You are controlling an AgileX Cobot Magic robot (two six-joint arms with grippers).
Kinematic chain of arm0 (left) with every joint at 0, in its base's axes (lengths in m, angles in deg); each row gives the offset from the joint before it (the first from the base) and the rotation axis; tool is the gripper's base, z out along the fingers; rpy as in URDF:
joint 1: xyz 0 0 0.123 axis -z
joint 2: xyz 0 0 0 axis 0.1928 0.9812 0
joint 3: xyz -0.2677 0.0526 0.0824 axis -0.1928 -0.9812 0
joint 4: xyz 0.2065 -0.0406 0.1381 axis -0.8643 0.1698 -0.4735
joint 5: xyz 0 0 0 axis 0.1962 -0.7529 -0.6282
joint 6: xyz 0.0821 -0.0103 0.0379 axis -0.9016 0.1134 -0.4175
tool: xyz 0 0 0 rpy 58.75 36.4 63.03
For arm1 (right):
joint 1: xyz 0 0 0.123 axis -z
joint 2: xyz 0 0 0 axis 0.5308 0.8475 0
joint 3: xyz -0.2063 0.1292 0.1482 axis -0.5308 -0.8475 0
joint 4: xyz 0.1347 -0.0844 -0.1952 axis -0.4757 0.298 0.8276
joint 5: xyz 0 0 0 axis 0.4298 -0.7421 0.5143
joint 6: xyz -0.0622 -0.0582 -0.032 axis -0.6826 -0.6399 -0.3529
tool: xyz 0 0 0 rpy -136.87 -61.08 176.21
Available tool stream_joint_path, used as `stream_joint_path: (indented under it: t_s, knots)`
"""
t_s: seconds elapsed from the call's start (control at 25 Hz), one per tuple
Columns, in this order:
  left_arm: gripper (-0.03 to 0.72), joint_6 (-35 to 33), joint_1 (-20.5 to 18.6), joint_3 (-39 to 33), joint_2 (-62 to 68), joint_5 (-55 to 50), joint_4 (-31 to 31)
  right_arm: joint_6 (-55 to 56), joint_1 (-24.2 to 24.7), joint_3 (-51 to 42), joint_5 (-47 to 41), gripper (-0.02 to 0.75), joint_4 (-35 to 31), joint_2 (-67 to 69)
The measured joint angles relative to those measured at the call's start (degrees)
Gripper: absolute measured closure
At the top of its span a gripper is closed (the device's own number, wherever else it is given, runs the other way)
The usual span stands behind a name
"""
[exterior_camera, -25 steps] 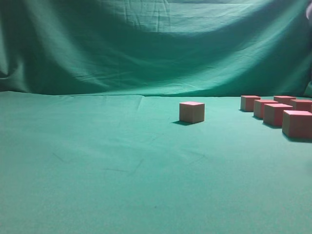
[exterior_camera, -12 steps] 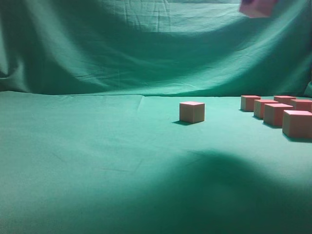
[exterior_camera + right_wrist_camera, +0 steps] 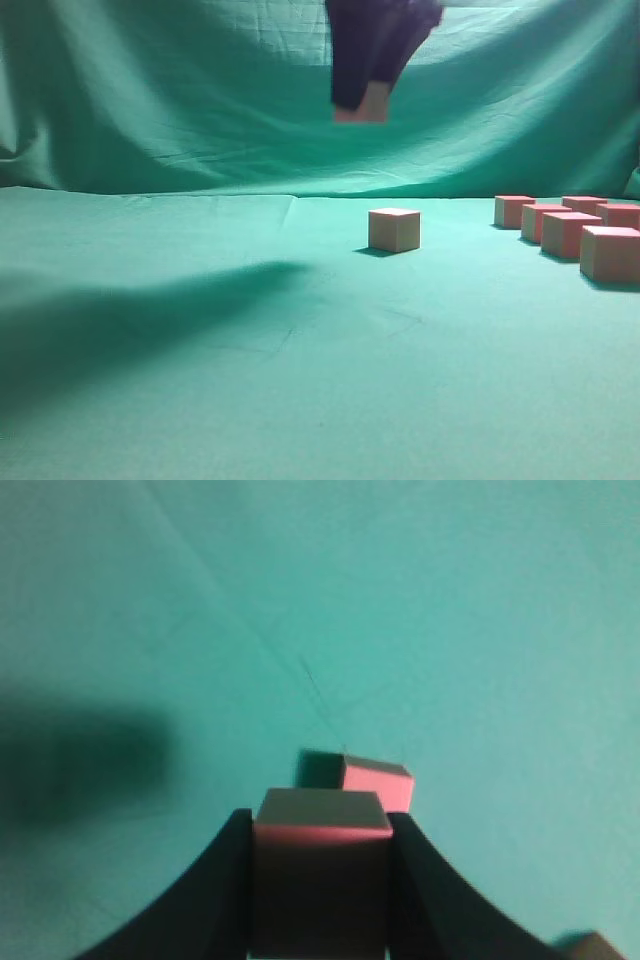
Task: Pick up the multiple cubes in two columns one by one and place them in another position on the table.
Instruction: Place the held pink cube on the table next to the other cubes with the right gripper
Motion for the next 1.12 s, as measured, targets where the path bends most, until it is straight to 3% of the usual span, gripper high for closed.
stream_joint_path:
  t_s: [0.44, 1.12]
  knots:
    - [0.688, 0.00, 0.00, 0.00, 0.00, 0.00, 0.00, -15.37, -1.00, 3.63, 2.71, 0.475, 0.27, 9.21]
    - [0.688, 0.00, 0.00, 0.00, 0.00, 0.00, 0.00, -16.74, -1.00, 3.72, 7.98, 0.475, 0.25, 13.82]
